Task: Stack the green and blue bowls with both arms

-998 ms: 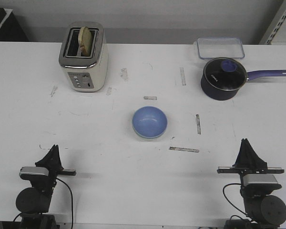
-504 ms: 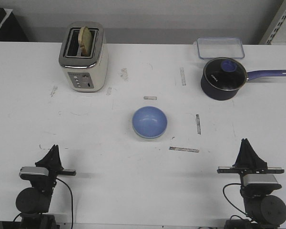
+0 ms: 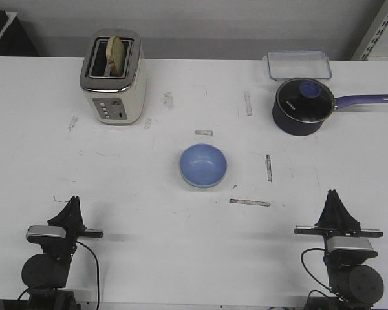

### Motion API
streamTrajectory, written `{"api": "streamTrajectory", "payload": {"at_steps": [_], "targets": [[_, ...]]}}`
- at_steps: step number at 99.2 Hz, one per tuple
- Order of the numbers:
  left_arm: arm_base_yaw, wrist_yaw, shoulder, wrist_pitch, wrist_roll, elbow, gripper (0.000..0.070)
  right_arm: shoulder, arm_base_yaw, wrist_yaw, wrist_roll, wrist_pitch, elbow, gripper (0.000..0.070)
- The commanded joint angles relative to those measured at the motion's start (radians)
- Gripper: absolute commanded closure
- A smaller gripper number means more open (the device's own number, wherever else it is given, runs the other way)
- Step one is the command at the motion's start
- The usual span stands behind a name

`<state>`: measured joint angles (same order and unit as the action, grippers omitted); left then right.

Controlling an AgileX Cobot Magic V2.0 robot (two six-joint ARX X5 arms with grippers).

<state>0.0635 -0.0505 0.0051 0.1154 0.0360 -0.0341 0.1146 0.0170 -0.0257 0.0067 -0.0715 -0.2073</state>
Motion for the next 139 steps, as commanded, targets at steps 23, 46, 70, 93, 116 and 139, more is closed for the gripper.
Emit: {"api": "streamTrajectory", "payload": {"at_steps": [23,46,70,93,116,139], "targets": [[0.0,-0.002,-0.002,0.013,0.008,0.021,0.0698,-0.111,-0.011,0.011,-0.004,0.003,0.135,0.0691],[0.0,-0.002,-0.002,0.013,0.008,0.021,0.0698,-0.113,-0.011,0.054,-0.003,-0.005,0.185,0.0691],[0.0,-0.002,-0.002,0.013,0.008,0.021,0.0698,-0.113,-0.012,0.045,0.011,0.014,0.195,0.0691],[0.0,-0.002,-0.002,0.013,0.008,0.021,0.0698,-0.113,-0.011,0.046,0.053,0.011,0.195,0.0691],[0.0,-0.002,-0.002,0.013,0.008,0.021,0.0698,-0.113,-0.011,0.046,0.053,0.01,0.195,0.0691],[0.0,-0.002,-0.002,0.013,0.008,0.021,0.0698,-0.113,-0.011,0.046,0.053,0.01,0.195,0.0691]]}}
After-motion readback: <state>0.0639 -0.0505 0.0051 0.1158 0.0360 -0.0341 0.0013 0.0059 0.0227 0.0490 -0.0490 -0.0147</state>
